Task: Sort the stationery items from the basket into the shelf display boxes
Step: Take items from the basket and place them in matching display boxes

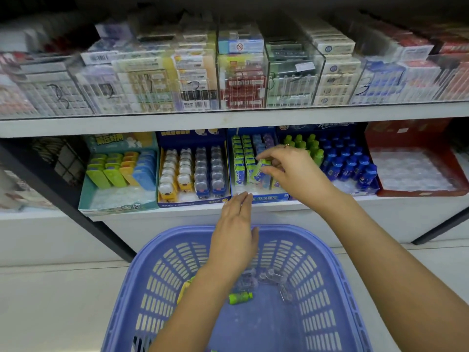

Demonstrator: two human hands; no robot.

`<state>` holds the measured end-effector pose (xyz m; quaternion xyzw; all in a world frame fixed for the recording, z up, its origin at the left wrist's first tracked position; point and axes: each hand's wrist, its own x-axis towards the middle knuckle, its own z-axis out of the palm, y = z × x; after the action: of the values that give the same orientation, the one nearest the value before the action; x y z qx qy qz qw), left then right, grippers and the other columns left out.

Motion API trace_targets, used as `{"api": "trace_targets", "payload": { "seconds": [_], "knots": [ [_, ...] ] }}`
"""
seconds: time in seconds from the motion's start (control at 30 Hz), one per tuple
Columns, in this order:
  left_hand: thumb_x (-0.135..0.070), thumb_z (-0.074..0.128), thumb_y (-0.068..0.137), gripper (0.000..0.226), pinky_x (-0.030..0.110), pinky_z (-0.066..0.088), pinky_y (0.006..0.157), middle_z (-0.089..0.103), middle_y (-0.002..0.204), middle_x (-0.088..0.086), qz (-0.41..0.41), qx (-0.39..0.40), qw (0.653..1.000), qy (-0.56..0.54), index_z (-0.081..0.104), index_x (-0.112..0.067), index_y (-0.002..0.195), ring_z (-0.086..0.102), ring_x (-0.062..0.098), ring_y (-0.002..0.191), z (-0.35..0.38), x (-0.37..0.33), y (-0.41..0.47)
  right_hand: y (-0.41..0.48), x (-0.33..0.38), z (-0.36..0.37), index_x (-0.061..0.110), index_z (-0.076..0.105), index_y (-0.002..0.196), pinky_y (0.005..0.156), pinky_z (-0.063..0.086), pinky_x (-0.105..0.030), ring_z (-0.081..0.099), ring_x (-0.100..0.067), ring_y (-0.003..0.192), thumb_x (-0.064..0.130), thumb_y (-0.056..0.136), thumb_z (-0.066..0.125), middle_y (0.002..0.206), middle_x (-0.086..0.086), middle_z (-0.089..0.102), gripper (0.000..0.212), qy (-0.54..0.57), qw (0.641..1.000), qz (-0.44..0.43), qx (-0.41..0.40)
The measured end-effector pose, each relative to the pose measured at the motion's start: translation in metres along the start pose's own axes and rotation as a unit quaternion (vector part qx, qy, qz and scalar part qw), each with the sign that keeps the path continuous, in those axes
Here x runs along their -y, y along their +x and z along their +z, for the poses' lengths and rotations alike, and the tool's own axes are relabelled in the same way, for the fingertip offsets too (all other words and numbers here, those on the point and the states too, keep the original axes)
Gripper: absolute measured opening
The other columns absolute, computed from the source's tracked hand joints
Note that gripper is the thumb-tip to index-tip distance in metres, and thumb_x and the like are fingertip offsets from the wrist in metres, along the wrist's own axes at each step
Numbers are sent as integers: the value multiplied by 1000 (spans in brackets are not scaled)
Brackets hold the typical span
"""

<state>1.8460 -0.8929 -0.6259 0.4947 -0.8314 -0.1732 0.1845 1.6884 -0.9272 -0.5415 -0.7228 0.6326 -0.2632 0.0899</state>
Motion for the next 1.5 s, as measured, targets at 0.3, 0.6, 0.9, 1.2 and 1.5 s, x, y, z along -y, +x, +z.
{"api": "trace_targets", "payload": {
  "seconds": [0.3, 0.6, 0.9, 1.2, 1.5],
  "knots": [
    [-18, 55, 92, 66, 26, 14, 116, 25, 152, 3, 43, -10, 999, 25, 22, -12, 150, 18, 18, 140, -1, 8, 4, 15, -8, 23, 7, 71, 100, 62, 35, -6, 52, -5, 57, 12, 81, 71, 85, -8, 69, 20, 13, 999, -2, 34],
    [-20, 53, 93, 66, 25, 18, 113, 22, 154, 1, 52, -4, 998, 25, 21, -14, 150, 17, 18, 141, -3, 14, 6, 26, -5, 35, 13, 73, 100, 88, 38, -28, 52, -23, 103, 17, 79, 72, 98, -7, 69, 22, -85, 996, 3, 10],
    [-5, 56, 88, 38, 23, 38, 92, 59, 126, 10, -55, -25, 990, -126, 56, -8, 126, 56, 23, 114, 12, 70, -35, -40, 29, 64, 17, 58, 86, 72, 43, -34, 58, -26, 87, 21, 81, 65, 88, -6, 63, 9, -54, 993, -42, 96],
    [-7, 56, 85, 69, 33, 32, 107, 38, 143, 15, -151, 305, 934, 112, 25, -6, 146, 39, 31, 131, 91, 170, -80, -164, -25, 230, 14, 31, 144, 105, 31, -35, 38, -33, 130, 13, 86, 58, 142, -18, 38, 64, -80, 884, 53, 457],
    [-8, 49, 89, 43, 38, 40, 98, 41, 134, 11, -129, 268, 935, 193, 40, -9, 131, 43, 28, 124, 138, 190, -70, -169, -39, 280, 1, 53, 121, 95, 37, -42, 44, -33, 123, 4, 91, 45, 128, -20, 51, 31, -157, 870, -26, 467]
  ]
}}
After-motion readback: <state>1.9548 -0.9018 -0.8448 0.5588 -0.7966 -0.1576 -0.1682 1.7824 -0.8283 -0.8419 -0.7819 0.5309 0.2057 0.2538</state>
